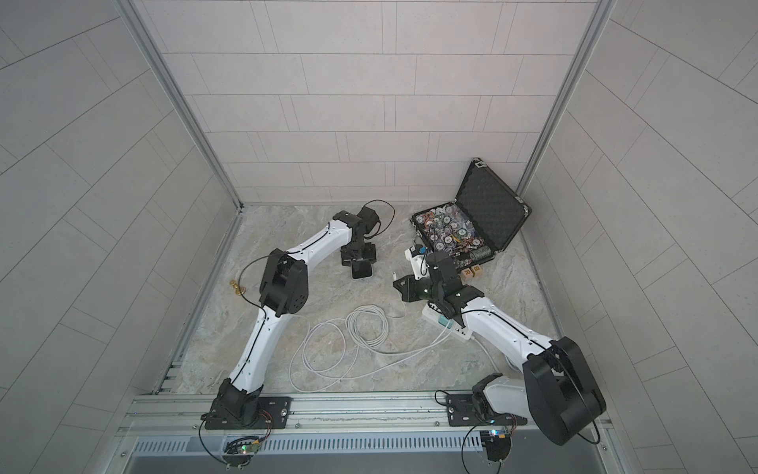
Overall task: Plug the charging cable into the phone
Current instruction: Pick up the phone at the center of the board, then insert the charging cable into the phone.
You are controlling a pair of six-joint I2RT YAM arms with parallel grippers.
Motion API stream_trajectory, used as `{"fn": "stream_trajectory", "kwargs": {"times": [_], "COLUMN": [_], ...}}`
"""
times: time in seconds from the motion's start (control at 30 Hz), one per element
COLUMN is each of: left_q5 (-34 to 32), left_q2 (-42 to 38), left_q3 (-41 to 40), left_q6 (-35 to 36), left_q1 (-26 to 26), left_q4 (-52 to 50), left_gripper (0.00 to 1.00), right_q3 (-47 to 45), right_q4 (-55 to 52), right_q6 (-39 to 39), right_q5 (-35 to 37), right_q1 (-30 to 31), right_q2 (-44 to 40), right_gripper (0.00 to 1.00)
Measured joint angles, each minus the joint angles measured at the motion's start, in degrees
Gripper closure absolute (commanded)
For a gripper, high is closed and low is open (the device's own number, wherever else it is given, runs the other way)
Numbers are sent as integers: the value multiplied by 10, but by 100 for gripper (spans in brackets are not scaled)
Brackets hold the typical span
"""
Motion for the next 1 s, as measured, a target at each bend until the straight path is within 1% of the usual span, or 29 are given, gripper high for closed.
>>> {"fn": "stream_trajectory", "kwargs": {"times": [0.2,0.3,0.37,0.5,0.67,0.83,1.0], "left_q5": [96,135,165,209,221,223,225], "left_q2": [-133,-195,-225,-247,-263,-281,-308], "left_q3": [-53,-96,-130,-191,-266,-290,-308], "left_q6": [-21,-31,-40,-56,-69,-75,-80], "left_q1": [52,59,58,56,54,54,54], "left_q4": [9,38,58,92,124,146,167], "left_gripper": [43,43,43,43,43,42,42], "right_q3": [12,30,40,75,118,126,137], "right_q4": [12,26,50,63,54,55,38], "right_q6": [-2,12,30,60,85,105,108], "right_q5": [-29,-51,-63,-65,-49,-38,-13], "right_q1": [17,20,30,65,93,100,99], "right_q2": [43,70,86,119,135,135,135], "right_gripper": [99,98,97,97,100,100,100]}}
